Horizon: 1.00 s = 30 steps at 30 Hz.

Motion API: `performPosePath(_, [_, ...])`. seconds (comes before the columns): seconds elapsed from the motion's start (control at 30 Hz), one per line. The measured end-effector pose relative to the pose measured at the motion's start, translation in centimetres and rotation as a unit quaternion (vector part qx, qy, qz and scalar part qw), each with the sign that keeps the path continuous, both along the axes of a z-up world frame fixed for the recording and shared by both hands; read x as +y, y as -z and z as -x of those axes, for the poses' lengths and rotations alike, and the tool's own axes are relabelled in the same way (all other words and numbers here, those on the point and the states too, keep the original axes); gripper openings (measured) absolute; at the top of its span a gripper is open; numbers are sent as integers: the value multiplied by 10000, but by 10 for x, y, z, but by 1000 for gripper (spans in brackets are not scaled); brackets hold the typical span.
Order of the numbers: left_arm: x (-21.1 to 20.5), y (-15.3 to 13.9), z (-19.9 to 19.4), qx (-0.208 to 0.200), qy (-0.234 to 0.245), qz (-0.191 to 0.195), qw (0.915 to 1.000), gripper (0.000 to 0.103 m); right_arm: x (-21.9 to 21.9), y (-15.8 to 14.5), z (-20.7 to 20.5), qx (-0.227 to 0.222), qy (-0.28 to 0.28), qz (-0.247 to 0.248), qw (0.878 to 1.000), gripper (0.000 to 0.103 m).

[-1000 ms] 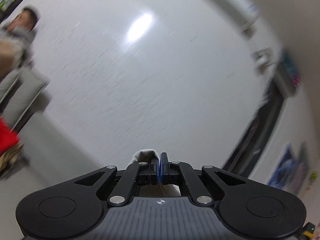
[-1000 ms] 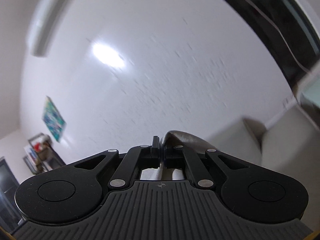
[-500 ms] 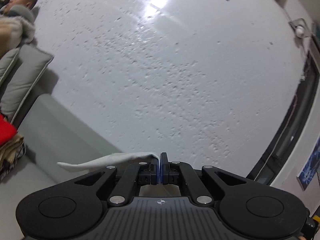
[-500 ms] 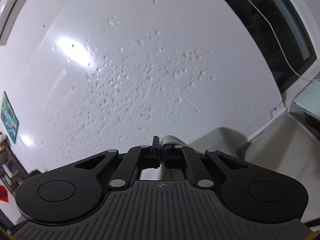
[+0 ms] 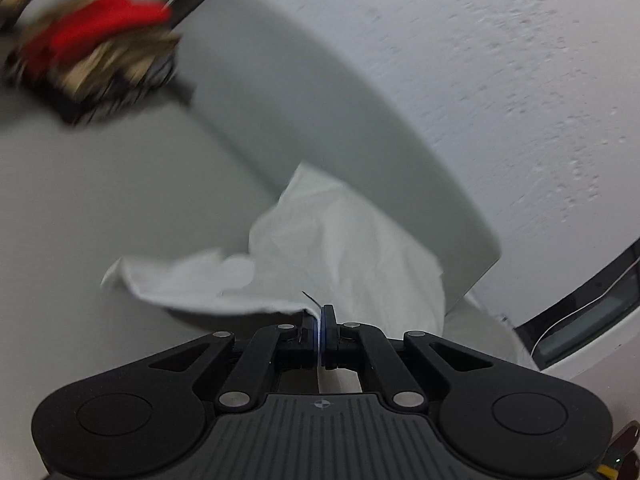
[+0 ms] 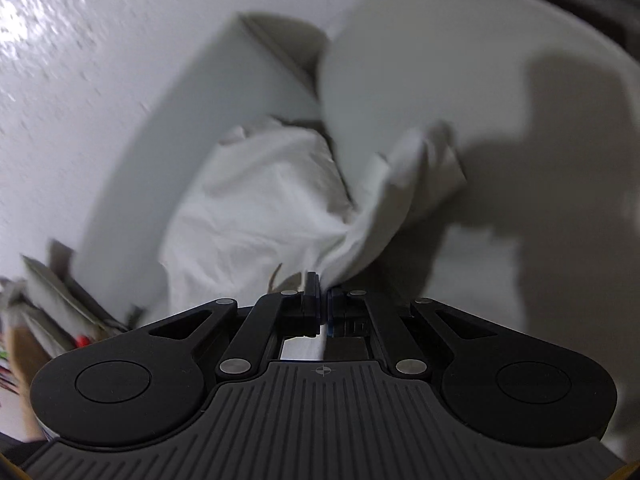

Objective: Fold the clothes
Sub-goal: 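Lower the T-shirt onto the sofa with both grippers and open them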

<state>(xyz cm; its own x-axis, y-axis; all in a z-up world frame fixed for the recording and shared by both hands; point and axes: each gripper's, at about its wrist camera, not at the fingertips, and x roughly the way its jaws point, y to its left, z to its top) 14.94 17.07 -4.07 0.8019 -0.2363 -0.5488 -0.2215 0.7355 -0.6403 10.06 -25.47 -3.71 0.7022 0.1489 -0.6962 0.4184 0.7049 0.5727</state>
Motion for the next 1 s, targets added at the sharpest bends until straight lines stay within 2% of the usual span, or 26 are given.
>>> performPosePath(0.1, [6,16,18,359,-54,37,9993,0,7,11,19,168,-6,249,9996,3])
performPosePath(0.2, [9,10,39,433,-42,-13,9991,0,8,6,38,184,27,411,9990,3])
performPosePath(0.33, [5,-18,70,295,91,-376,9988,0,8,-9,69,119,-79,638,9979,3])
performPosePath(0.43, [3,-31,98,374,227,-684,9967,0,13,-23,97,142,-229,803,9964,2])
performPosePath(0.5, [-1,-30,109,568,318,-894,9939,0,20,-32,116,219,-323,947,9947,2])
performPosePath(0.63, [-16,-12,132,936,433,-1581,9820,0,40,-30,149,440,-375,1421,9882,2])
performPosePath(0.73, [-31,10,142,1183,540,-2269,9652,0,53,-8,157,762,-519,1850,9784,2])
performPosePath(0.83, [-42,38,140,1697,832,-2531,9488,2,56,18,156,1196,-640,1978,9708,4])
performPosePath(0.9, [-47,48,140,1953,965,-2660,9390,7,53,29,155,1517,-809,1900,9666,25])
performPosePath(0.93, [-48,48,142,1915,968,-2757,9370,11,50,28,159,1504,-878,1839,9674,27])
performPosePath(1.0, [-50,39,149,1840,921,-2880,9353,12,46,20,169,1342,-972,1740,9707,43])
